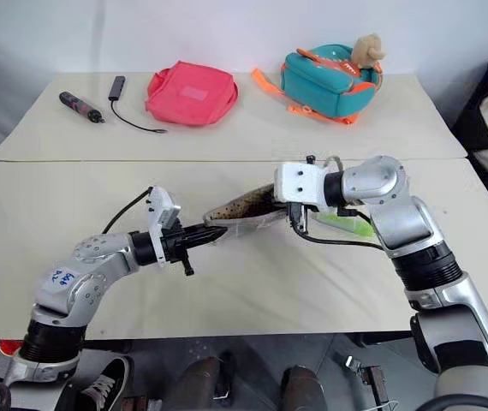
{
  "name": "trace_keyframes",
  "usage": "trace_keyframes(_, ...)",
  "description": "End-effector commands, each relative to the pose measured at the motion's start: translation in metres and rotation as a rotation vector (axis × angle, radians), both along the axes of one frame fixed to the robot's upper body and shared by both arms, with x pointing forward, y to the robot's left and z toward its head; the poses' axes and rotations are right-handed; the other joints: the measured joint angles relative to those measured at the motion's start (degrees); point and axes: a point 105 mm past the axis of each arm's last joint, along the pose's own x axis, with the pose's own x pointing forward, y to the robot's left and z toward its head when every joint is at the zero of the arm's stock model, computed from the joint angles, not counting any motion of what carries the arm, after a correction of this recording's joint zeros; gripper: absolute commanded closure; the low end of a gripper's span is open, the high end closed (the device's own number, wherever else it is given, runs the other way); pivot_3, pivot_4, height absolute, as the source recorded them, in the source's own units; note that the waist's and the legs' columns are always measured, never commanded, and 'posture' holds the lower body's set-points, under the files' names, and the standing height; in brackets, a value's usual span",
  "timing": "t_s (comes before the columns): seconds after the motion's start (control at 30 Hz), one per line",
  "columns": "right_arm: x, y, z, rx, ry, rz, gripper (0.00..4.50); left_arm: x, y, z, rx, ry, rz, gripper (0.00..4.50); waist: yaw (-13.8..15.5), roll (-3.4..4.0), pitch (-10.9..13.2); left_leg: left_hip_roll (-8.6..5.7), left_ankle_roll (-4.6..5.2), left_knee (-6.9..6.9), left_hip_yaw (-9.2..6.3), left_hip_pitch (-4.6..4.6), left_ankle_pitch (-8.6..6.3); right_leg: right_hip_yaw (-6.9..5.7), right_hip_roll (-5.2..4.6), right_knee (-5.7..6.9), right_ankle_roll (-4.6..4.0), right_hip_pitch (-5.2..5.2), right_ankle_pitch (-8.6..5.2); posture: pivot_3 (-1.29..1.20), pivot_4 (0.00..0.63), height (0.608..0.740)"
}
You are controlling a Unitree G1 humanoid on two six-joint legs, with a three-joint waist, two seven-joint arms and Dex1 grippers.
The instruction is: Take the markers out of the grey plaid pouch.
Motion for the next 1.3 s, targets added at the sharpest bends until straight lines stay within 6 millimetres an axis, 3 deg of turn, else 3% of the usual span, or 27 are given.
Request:
trace_keyframes(0.03,-0.002,0.014,0.0,-0.029,-0.022,0.029,4.46,-0.013,-0.01,0.021,-0.064,-0.018,-0.084,4.5,-0.28,0.0,0.0,0.01,0.0,0.0,0.0,0.01,0.01,0.02,0.02,0.02,0.0,-0.01,0.0,0.0,0.15,0.74)
trace_keyframes(0.13,0.003,0.013,-0.014,-0.167,-0.002,0.019,4.46,-0.016,-0.008,0.017,-0.059,0.022,-0.096,4.5,-0.26,0.0,0.0,0.02,-0.01,0.0,0.0,0.03,0.03,0.01,0.08,0.06,0.0,-0.01,0.0,0.0,0.15,0.74)
trace_keyframes(0.23,0.005,0.009,-0.029,-0.272,0.017,0.016,3.89,-0.01,-0.001,0.017,-0.075,0.033,-0.067,4.5,-0.17,0.0,0.0,0.01,0.0,0.04,0.0,0.02,0.03,0.02,0.07,0.04,0.0,0.01,0.0,0.0,0.15,0.74)
trace_keyframes(0.5,0.018,0.026,-0.039,-0.304,-0.101,0.024,1.16,-0.008,0.0,0.016,-0.111,0.063,-0.057,4.5,-0.14,-0.01,-0.01,0.0,-0.02,0.05,-0.01,0.03,0.03,0.02,0.07,0.05,0.0,0.01,0.0,0.0,0.15,0.74)
trace_keyframes(0.57,0.015,0.029,-0.043,-0.29,-0.074,0.039,0.57,-0.001,0.008,0.014,-0.158,0.104,-0.01,4.5,-0.13,-0.01,-0.01,0.01,-0.02,0.05,-0.02,0.03,0.03,0.02,0.08,0.06,0.0,0.01,0.0,0.0,0.15,0.74)
trace_keyframes(0.7,0.009,0.029,-0.045,-0.289,-0.043,0.063,0.57,0.003,0.018,0.01,-0.17,0.123,0.026,4.5,-0.14,-0.02,-0.01,0.01,-0.02,0.05,-0.02,0.03,0.03,0.02,0.09,0.08,0.0,0.01,0.0,0.0,0.15,0.74)
trace_keyframes(0.97,0.013,0.029,-0.048,-0.318,-0.08,0.064,3.29,0.003,0.016,0.009,-0.176,0.124,0.02,4.5,-0.14,-0.02,-0.01,-0.01,-0.02,0.06,-0.02,0.03,0.03,0.02,0.08,0.08,0.0,0.02,0.0,0.0,0.15,0.74)
trace_keyframes(1.17,0.018,0.037,-0.05,-0.3,-0.11,0.048,3.29,-0.006,0.002,0.025,-0.206,0.108,-0.064,4.5,-0.19,-0.02,-0.01,0.0,-0.02,0.06,-0.02,0.03,0.03,0.02,0.08,0.11,0.0,0.01,0.0,0.0,0.15,0.74)
trace_keyframes(1.3,0.027,0.041,-0.041,-0.264,-0.168,0.018,3.29,-0.013,-0.008,0.026,-0.155,0.087,-0.107,4.5,-0.28,-0.02,-0.01,0.0,-0.03,0.06,-0.02,0.04,0.04,0.04,0.1,0.13,0.0,0.01,0.0,0.0,0.15,0.74)
